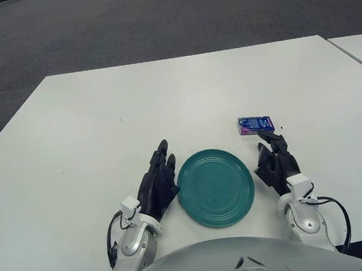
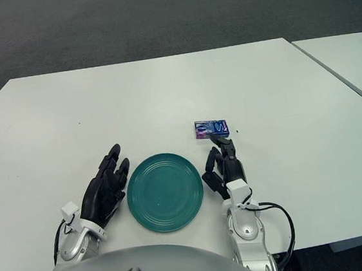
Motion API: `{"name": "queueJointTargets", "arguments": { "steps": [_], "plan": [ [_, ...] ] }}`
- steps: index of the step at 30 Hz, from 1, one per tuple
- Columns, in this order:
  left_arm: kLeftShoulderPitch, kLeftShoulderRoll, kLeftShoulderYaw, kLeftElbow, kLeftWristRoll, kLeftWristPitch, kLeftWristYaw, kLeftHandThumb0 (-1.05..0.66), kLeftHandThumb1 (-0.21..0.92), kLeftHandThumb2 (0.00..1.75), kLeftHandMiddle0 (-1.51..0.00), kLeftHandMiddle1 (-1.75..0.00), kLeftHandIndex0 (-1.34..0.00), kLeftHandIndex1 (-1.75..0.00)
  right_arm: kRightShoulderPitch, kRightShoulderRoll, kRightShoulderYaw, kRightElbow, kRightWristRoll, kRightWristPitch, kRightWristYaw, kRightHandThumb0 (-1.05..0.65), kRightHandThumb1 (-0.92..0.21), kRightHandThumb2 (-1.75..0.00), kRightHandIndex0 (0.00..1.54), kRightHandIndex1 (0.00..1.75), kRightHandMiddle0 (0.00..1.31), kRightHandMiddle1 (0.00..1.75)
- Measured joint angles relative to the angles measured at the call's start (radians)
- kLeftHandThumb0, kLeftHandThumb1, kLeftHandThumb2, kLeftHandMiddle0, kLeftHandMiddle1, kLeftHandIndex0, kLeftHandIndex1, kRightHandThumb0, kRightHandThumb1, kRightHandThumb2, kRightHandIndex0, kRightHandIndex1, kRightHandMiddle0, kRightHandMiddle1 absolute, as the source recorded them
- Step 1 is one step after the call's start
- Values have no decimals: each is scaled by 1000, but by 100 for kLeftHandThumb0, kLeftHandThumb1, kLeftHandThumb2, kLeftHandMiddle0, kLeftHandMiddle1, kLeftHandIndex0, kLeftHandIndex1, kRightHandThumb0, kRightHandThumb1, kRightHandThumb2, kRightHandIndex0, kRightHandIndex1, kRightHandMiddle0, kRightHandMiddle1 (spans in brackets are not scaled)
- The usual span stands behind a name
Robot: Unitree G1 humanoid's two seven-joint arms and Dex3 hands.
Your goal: Put the gum into the plate.
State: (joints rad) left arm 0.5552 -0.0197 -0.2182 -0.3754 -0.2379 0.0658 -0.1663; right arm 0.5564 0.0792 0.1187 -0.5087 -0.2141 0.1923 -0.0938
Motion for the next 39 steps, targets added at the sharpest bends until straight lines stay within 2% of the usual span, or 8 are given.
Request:
{"name": "queueJointTargets", "arguments": {
  "steps": [8,23,26,29,32,39],
  "plan": [
    [2,13,-11,-20,51,14,12,-105,92,106,0,0,-2,-2,0,0,-1,0,0,-1,0,-75,-92,-108,36,1,0,80],
    [11,2,-23,-47,54,46,37,-104,92,109,-3,-2,-6,-6,0,-1,-11,-3,9,0,19,-76,-92,-107,34,0,0,75],
    [12,-3,-25,-50,56,50,43,-102,92,108,-7,-1,-1,-23,-1,-1,-17,-7,11,3,25,-74,-92,-104,33,0,0,71],
    [12,-6,-27,-52,59,55,54,-100,92,108,-10,-1,0,-33,-6,-6,-30,-44,1,37,37,-73,-92,-95,33,1,0,69],
    [12,-10,-28,-54,60,58,62,-98,92,107,-13,-2,0,-40,-30,-21,-52,-127,-53,87,58,-75,-92,-82,34,1,0,69],
    [5,-21,-25,-53,52,68,68,-96,92,104,-20,-4,0,-51,-144,-152,-97,-133,-307,51,69,-82,-92,-65,30,1,0,69]
  ]
}}
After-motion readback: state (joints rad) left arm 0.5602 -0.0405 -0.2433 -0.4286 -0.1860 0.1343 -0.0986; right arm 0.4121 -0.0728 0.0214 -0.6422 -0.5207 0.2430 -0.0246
